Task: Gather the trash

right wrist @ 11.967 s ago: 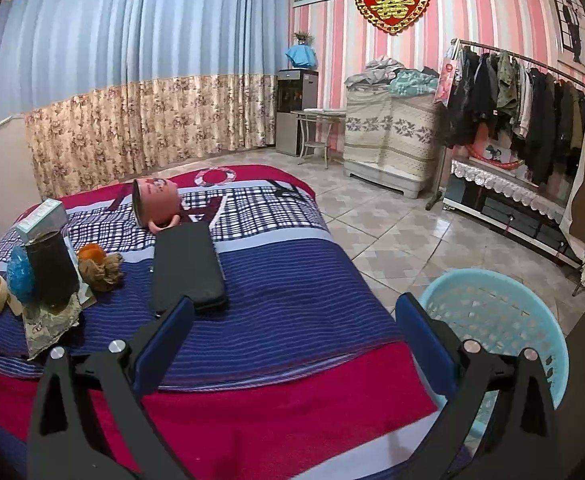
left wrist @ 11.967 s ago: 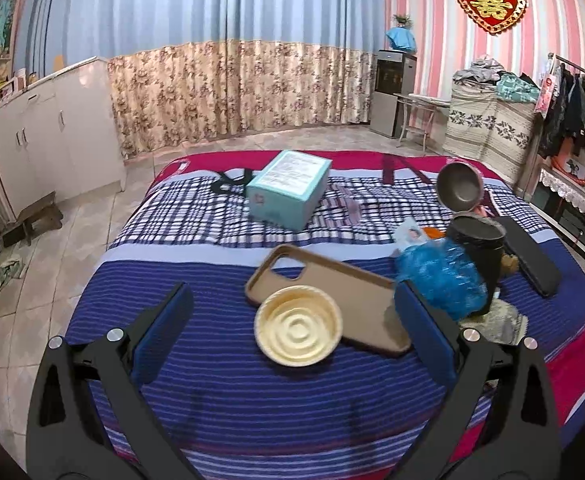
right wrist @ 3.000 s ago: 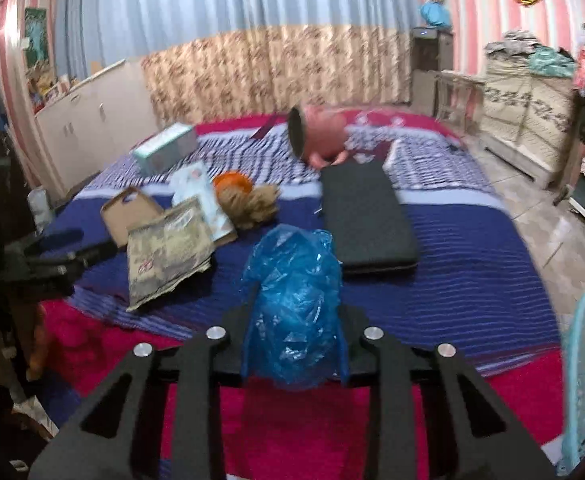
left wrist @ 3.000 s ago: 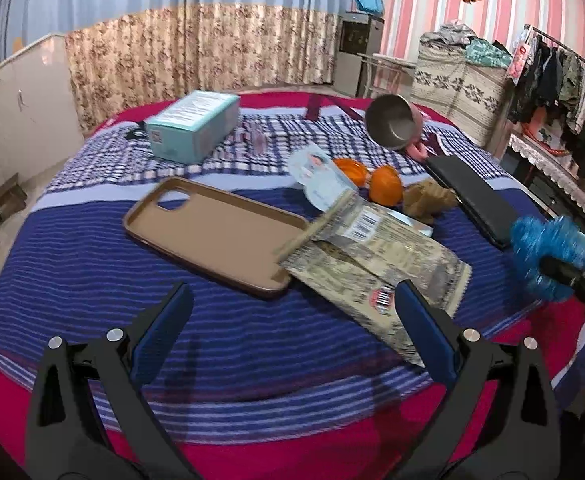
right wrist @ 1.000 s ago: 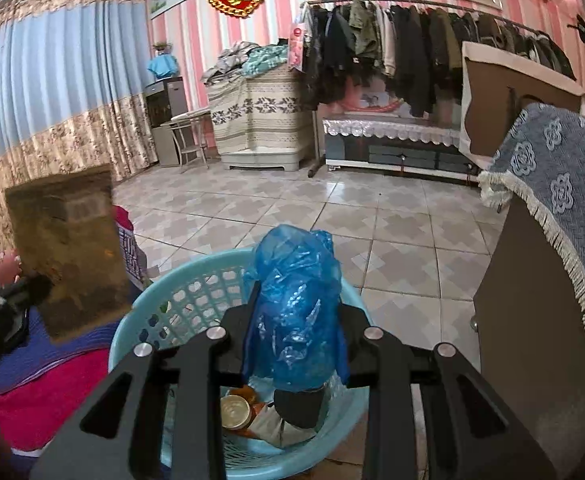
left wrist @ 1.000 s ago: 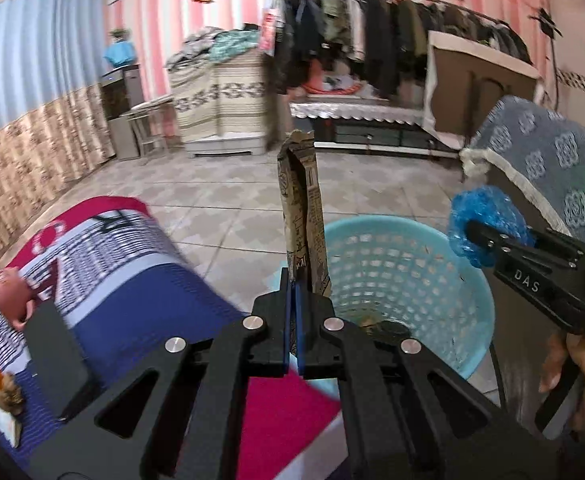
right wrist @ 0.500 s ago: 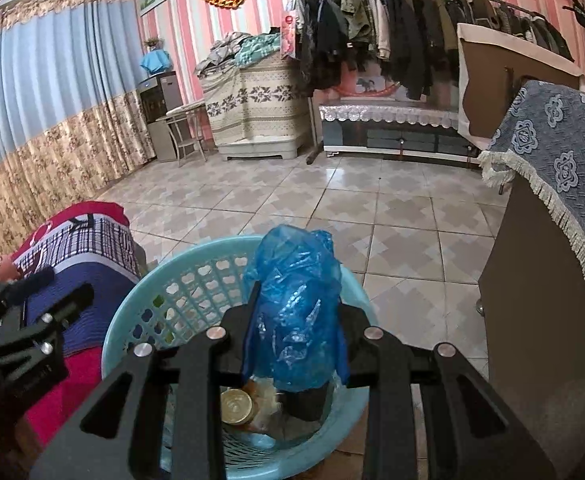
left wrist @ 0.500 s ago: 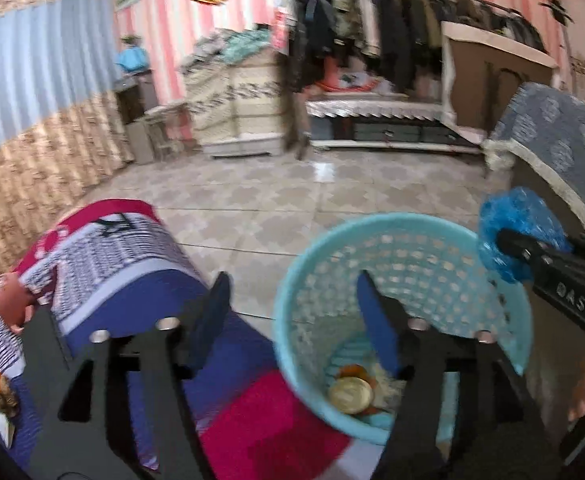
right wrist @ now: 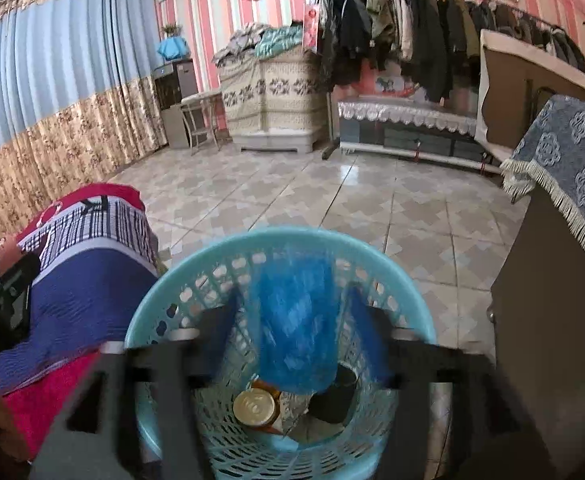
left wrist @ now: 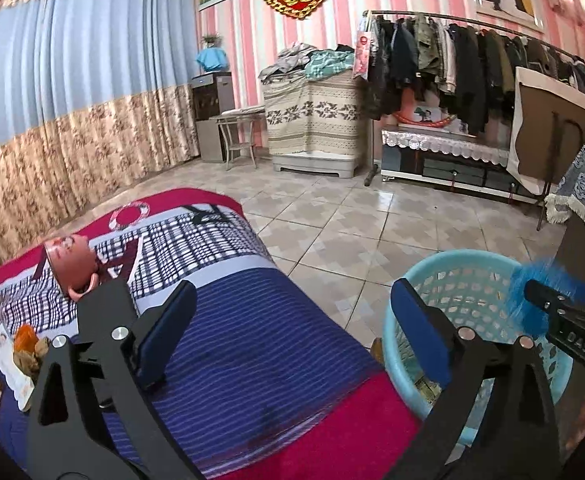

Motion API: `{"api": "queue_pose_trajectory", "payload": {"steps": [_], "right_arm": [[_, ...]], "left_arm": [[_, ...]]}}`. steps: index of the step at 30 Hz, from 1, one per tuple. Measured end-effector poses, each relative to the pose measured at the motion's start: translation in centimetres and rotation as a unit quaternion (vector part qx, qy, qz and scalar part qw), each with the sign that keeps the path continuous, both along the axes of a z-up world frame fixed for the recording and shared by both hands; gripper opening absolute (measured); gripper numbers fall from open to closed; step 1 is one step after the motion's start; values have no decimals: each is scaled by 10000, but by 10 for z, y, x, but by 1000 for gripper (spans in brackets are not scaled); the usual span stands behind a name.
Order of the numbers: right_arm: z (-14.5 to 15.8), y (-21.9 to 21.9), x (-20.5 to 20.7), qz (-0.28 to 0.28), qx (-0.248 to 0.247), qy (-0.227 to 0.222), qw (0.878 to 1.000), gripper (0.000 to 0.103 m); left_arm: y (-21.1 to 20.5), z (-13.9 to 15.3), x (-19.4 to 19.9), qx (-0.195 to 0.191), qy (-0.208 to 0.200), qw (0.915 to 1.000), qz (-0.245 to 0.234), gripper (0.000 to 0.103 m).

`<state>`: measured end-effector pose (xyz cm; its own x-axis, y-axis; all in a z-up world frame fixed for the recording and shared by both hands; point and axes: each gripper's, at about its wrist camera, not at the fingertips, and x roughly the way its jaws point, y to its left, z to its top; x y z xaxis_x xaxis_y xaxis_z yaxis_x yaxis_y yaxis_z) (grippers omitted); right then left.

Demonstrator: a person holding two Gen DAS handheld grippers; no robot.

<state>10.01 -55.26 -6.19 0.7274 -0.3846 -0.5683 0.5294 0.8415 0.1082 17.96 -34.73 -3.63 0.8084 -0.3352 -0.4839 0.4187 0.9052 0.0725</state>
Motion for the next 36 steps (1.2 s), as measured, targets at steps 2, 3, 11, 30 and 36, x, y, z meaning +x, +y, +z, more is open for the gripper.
{"api": "queue_pose_trajectory", "payload": {"steps": [2, 3, 11, 30, 36], "right_arm": [[7, 0, -3, -11, -14, -117, 9999, 74], [10, 0, -6, -7, 0, -179, 9998, 77], [22, 9, -14, -77, -279, -417, 9987, 95], [39, 67, 0, 422, -462, -594, 9963, 95], [43, 109, 11, 807, -600, -612, 9930, 95]], "left_arm": [[2, -1, 2, 15, 5, 10000, 23, 94], [2, -2, 2, 26, -1, 10000, 37, 94], [4, -4, 0, 17, 3, 10000, 28, 95], [122, 32, -6, 5, -146, 9963, 852, 97], [194, 40, -2, -38, -77, 9909, 1346, 97]]}}
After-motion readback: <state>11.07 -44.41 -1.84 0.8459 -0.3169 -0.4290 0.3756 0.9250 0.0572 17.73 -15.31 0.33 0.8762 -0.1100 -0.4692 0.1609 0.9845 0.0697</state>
